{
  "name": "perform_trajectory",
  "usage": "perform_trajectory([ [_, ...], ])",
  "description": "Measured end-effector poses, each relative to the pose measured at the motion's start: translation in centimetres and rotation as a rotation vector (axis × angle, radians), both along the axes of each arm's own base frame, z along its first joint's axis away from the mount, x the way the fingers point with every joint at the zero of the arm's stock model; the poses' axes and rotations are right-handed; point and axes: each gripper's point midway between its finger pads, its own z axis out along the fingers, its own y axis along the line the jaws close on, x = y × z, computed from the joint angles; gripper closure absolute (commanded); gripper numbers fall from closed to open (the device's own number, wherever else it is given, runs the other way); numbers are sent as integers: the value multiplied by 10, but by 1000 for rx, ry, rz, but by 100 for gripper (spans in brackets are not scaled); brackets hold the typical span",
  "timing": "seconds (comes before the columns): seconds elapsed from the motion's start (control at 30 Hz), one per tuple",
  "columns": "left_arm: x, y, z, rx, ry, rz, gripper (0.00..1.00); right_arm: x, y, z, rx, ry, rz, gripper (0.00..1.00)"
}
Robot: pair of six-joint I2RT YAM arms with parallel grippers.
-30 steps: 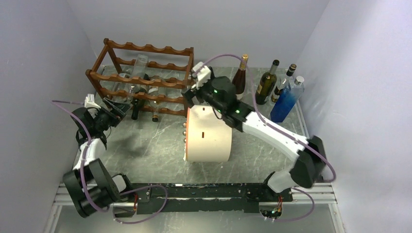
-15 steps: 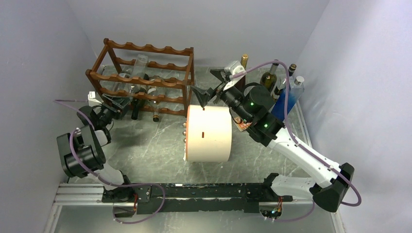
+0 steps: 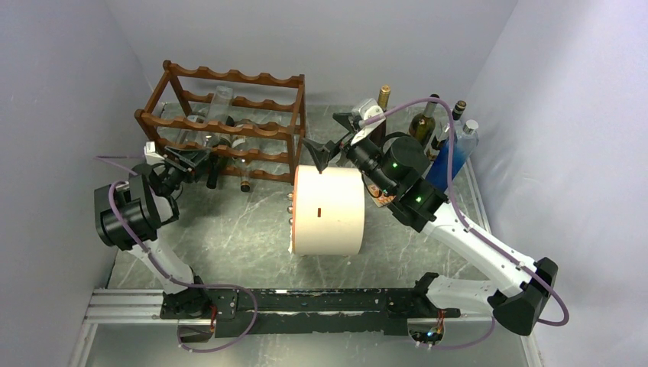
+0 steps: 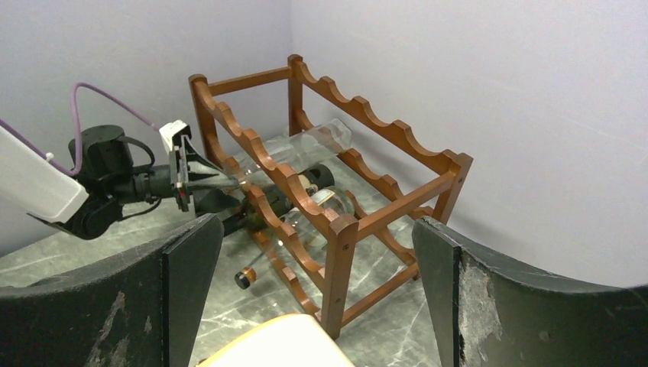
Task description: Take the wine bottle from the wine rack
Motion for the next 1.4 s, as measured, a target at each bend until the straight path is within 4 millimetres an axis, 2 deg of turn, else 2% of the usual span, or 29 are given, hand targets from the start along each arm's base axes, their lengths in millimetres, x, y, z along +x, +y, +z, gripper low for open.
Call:
perform_trajectory([
  [0.13,5,-1,-1,-22,-2,-6,28,0,0,-1,-5,1,-2,0],
  [0.3,10,-4,4,-30,-17,-19,35,1,0,-4,-14,7,-3,0],
  [0.53,19,-1,9,-42,-33,-19,35,2,1,-12,-40,24,-4,0],
  [0.77,20,-1,9,-73,-16,-21,54,4,3,-19,-55,37,-3,0],
  [0.93,20,0,9,-86,-9,-21,77,8,9,-30,-83,62,2,0],
  [1.03,18,3,10,-106,-2,-11,83,11,14,-35,-100,72,10,0],
  [1.2,8,4,11,-138,9,2,87,9,34,-42,-156,60,43,0],
  [1.4,-9,4,12,-152,23,14,88,-1,88,-52,-240,25,126,0],
])
